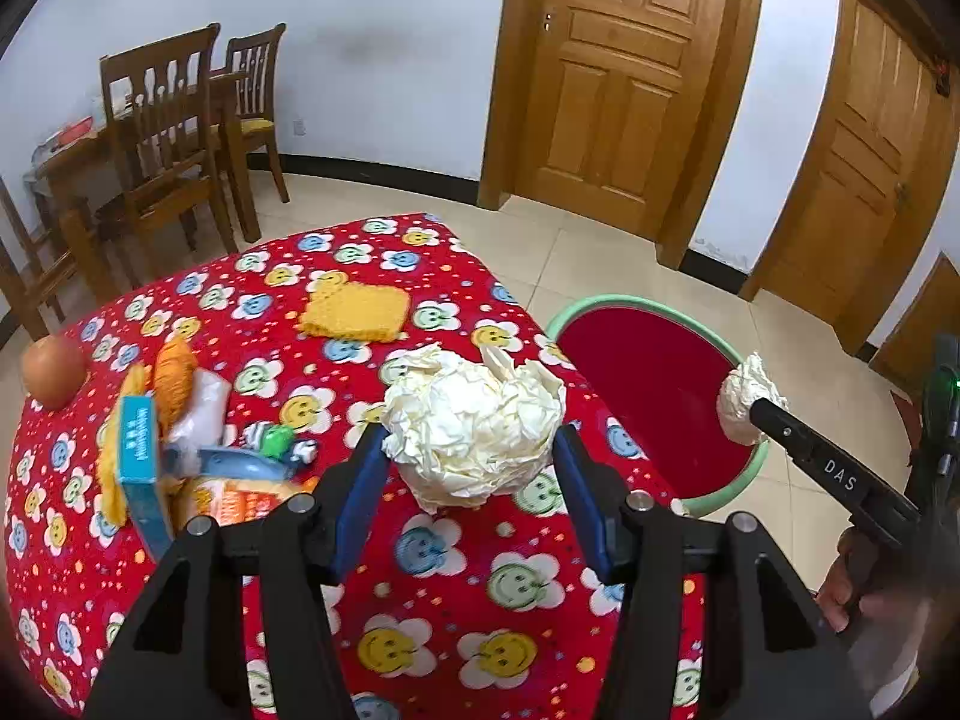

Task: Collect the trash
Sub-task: 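Carry both crumpled papers over the red bucket and open both grippers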

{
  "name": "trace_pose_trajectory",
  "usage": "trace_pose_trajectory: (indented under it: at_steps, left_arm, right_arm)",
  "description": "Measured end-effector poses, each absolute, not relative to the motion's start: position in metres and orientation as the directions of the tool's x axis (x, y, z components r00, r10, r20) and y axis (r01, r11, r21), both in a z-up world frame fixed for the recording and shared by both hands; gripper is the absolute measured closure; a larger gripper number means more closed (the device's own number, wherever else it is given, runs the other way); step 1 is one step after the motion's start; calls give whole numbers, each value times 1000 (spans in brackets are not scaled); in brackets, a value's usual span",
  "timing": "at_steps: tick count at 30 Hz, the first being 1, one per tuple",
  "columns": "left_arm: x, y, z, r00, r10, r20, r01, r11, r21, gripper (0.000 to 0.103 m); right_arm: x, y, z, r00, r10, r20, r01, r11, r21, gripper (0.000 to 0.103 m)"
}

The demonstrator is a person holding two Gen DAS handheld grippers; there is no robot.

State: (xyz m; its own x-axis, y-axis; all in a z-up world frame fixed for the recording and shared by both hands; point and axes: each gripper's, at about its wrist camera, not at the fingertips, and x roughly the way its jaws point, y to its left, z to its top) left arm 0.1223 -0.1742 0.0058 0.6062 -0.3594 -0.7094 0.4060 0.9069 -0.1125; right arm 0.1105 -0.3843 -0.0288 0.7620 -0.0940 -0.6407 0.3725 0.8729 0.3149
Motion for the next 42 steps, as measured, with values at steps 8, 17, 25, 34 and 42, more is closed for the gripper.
trace_pose_trajectory:
  at_steps: [8, 17, 25, 34, 42]
  left_arm:
    - [128, -201, -1, 586, -369, -722, 440, 892, -98, 47]
    - [131, -222, -7, 569, -372, -733, 457, 885, -95, 47]
    - [134, -248, -10, 549, -396, -736, 502, 860, -88, 47]
    - [140, -285, -22, 520, -414, -747, 562, 824, -65, 47]
    - [143, -301, -27, 522, -410, -748, 577, 816, -45, 32]
  right_arm:
    - [110, -393, -27, 780, -88, -620, 361, 872, 330, 48]
    - [105, -406, -24, 791, -82, -606, 358, 865, 351, 39]
    - [88, -420, -17, 797, -129, -590, 395, 851, 347, 39]
    - [65, -436, -19, 782, -193, -593, 464, 815, 346, 39]
    - [52, -451, -23, 772, -214, -599, 499, 787, 363, 39]
